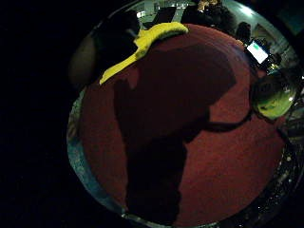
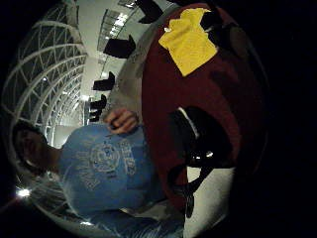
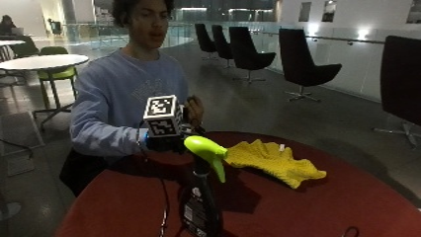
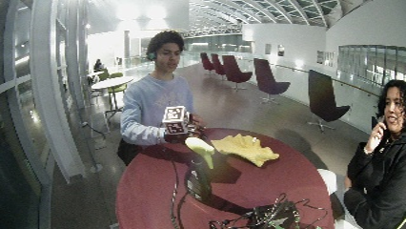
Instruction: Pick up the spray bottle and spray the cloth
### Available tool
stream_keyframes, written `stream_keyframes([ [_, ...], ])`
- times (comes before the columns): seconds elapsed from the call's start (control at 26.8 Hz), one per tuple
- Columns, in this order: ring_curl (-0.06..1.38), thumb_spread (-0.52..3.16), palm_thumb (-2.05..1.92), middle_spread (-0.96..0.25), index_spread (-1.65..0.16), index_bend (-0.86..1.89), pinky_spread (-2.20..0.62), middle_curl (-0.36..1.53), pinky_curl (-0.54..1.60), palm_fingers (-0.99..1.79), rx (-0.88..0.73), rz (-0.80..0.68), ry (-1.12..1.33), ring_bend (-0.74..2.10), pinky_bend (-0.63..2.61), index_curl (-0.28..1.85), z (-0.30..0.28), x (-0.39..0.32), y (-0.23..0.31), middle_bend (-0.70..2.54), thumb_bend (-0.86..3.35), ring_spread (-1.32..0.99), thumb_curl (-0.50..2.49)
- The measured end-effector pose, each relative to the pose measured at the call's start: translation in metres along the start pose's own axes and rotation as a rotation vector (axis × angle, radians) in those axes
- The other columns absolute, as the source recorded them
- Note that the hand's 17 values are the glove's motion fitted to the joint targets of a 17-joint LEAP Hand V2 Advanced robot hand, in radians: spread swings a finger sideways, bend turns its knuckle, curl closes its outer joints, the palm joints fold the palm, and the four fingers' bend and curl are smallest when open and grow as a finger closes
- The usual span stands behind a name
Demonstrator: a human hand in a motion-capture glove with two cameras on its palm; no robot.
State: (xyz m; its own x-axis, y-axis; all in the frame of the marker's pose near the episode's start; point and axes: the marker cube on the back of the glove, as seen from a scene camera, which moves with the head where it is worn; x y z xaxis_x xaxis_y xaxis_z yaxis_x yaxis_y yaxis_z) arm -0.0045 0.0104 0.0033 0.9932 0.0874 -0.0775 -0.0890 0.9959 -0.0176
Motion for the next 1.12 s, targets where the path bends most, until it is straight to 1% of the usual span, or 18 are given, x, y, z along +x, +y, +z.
stream_keyframes([
  [0.37,0.19,1.13,0.62,-0.04,-0.37,0.22,0.24,0.27,0.25,0.62,0.1,0.038,-0.091,0.19,0.22,0.33,-0.012,0.018,0.026,0.21,0.2,0.02,0.21],
  [0.56,0.22,1.16,0.64,-0.04,-0.37,0.27,0.24,0.22,0.29,0.53,0.122,0.022,-0.124,0.23,0.28,0.37,0.001,0.021,0.035,0.04,0.18,0.02,0.22],
  [0.93,0.25,1.18,0.67,-0.04,-0.37,0.34,0.24,0.17,0.32,0.48,0.125,0.004,-0.108,0.27,0.33,0.4,-0.002,0.018,0.035,0.08,0.13,0.02,0.25],
  [1.04,0.26,1.19,0.68,-0.04,-0.37,0.35,0.24,0.16,0.33,0.47,0.137,0.031,-0.092,0.27,0.34,0.41,-0.01,0.023,0.038,0.09,0.12,0.02,0.26],
  [1.12,0.26,1.19,0.68,-0.04,-0.37,0.35,0.24,0.16,0.33,0.47,0.184,0.071,-0.098,0.27,0.35,0.41,-0.022,0.035,0.04,0.1,0.11,0.02,0.26],
])
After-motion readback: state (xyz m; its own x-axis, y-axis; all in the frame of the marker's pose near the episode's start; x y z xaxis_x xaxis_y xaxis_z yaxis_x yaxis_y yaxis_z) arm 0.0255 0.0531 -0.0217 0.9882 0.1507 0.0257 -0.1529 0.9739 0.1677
